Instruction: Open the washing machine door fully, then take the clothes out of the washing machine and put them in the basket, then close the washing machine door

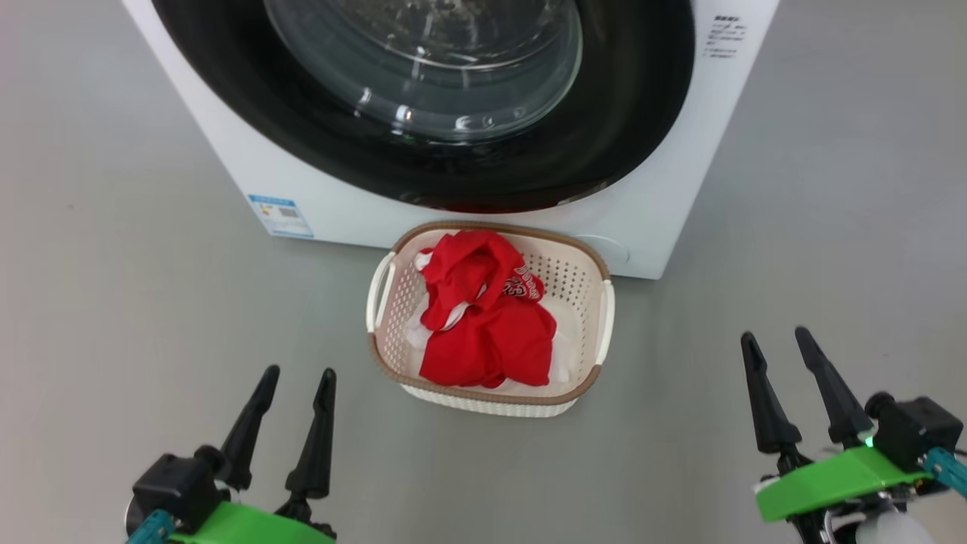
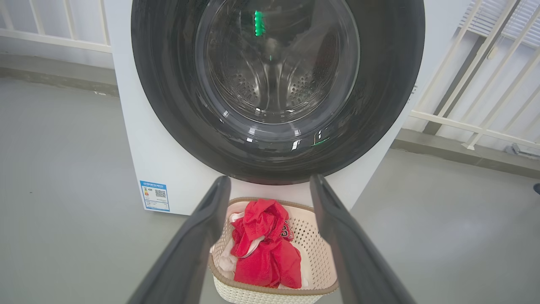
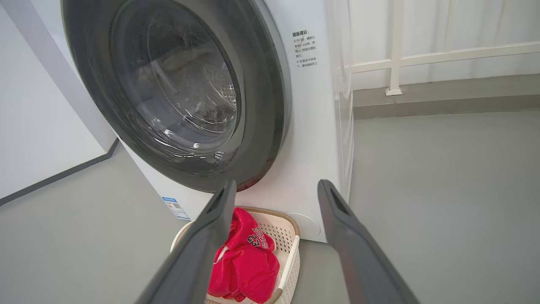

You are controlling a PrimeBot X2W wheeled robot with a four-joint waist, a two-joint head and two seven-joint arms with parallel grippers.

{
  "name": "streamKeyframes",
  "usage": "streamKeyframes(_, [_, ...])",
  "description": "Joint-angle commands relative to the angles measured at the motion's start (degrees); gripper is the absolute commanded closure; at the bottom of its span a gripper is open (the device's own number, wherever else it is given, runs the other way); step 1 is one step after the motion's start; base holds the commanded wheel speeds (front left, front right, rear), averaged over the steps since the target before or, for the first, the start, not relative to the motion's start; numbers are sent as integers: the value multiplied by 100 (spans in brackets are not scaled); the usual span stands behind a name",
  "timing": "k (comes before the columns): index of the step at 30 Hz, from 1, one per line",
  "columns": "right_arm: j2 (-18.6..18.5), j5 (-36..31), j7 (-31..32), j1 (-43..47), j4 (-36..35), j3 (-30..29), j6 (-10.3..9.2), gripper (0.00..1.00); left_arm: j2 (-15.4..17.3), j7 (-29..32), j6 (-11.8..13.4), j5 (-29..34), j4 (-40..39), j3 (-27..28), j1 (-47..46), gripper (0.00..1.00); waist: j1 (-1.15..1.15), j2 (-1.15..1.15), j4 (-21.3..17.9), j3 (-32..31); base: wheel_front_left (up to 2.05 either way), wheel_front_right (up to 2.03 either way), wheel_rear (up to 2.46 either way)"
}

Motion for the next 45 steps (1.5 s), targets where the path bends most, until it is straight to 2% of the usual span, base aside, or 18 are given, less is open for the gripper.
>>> streamKeyframes(1, [-1,90,-32,57,-163,81,-4,0,152,-28,-32,33,-161,227,46,0,0,0,-119,-115,0,0,0])
streamKeyframes(22, [140,-8,-32,989,-436,-426,-4,0,236,-28,-32,149,-266,344,492,0,0,0,-479,-390,0,0,0])
streamKeyframes(45, [182,-31,-32,1017,-461,-506,-4,0,202,-28,-32,144,-248,355,509,0,0,0,-475,-421,0,0,0])
